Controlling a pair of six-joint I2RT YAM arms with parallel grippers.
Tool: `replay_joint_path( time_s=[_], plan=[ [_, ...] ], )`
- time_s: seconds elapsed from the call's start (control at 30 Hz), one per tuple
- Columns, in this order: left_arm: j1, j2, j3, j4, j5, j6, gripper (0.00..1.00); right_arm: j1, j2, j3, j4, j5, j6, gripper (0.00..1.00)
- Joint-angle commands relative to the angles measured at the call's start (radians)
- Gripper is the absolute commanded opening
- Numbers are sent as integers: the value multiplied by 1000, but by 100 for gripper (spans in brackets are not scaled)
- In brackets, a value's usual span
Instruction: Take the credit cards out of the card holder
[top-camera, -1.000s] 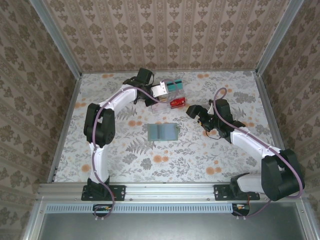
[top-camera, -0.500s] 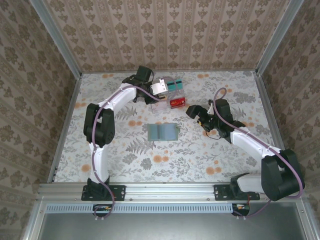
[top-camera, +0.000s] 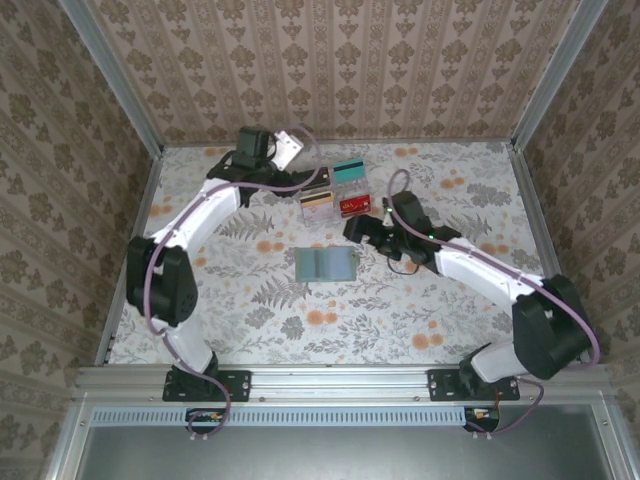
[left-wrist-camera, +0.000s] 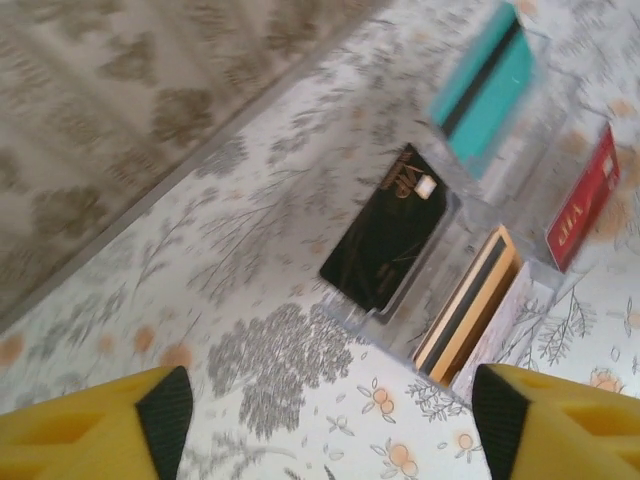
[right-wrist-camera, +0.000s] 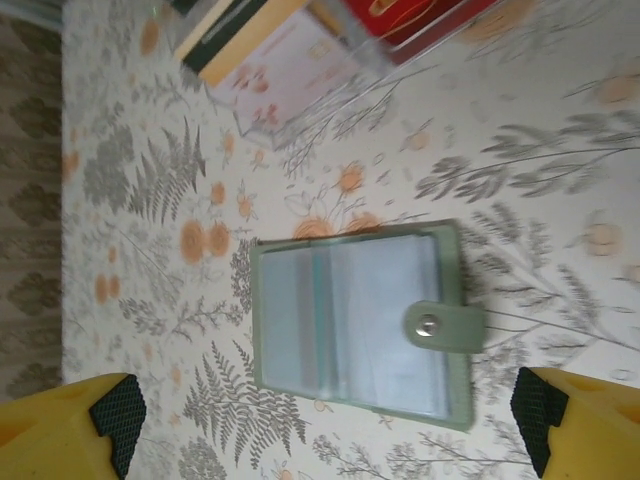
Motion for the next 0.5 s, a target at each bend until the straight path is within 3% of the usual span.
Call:
replay_joint_path(
  time_s=[0.0, 0.07, 0.2, 0.47],
  plan=[
    [5, -102, -123, 88, -155, -237, 86, 101, 104, 107, -130, 109, -53, 94],
    [30, -157, -183, 84, -231, -358, 91, 159, 181, 175, -171, 139, -61, 90],
    [123, -256, -308, 64, -179, -573, 99, 237, 338, 307, -255, 188, -76, 81],
    [215, -422, -523, 102, -140, -713, 100, 261, 519, 479, -400, 266, -101, 68]
  ],
)
